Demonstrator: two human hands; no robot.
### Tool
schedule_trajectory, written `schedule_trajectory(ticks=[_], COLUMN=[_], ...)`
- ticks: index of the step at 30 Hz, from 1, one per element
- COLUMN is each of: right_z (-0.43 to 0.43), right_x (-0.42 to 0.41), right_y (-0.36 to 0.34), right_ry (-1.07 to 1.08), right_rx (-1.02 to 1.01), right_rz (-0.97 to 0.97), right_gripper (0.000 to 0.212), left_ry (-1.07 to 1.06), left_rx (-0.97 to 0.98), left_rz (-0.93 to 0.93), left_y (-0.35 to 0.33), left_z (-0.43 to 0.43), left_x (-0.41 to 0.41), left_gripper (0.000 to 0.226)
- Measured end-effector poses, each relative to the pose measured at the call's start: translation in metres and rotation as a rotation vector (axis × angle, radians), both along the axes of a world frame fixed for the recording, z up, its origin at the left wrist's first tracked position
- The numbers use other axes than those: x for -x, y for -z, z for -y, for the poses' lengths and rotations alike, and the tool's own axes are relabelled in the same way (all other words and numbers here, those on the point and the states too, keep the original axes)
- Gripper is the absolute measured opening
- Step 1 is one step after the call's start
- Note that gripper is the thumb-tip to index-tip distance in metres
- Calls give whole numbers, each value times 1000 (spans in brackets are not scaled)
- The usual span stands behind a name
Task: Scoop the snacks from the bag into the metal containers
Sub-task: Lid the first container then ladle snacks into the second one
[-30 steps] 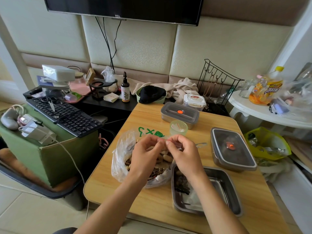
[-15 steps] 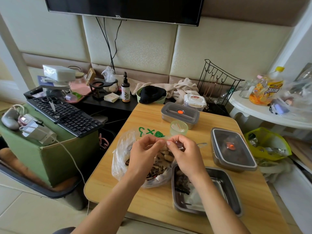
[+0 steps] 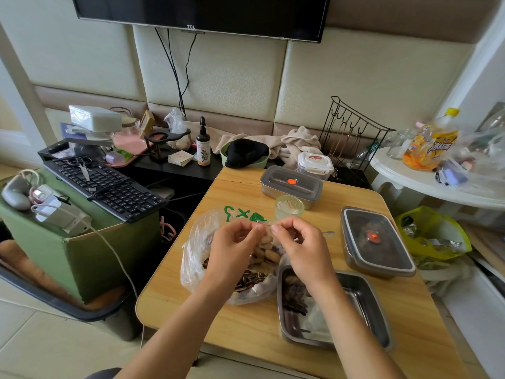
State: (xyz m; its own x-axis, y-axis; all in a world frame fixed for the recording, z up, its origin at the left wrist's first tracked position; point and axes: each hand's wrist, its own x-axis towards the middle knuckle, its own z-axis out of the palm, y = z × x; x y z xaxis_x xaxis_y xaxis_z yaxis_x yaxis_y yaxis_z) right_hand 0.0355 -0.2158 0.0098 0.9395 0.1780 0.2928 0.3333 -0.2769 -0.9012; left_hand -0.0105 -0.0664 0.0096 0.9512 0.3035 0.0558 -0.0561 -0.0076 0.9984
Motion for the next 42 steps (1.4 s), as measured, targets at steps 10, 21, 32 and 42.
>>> schedule_trajectory(ticks=[10, 21, 32, 42], right_z=[0, -2, -2, 0], right_x=[2, 5, 4, 3], right_y=[-2, -4, -3, -5], right_ry=[-27, -52, -71, -74], right_rx=[60, 56, 141, 57], right_rz=[-12, 2, 54, -39], right_gripper=[5, 9, 14, 7], left_ry=[33, 1, 62, 5], left_rx=[-92, -115, -126, -103], left_rz=[60, 20, 50, 67], left_y=[0, 2, 3, -1], left_z=[-4, -3, -4, -1], left_x=[1, -2, -1, 2], left_gripper=[10, 8, 8, 13])
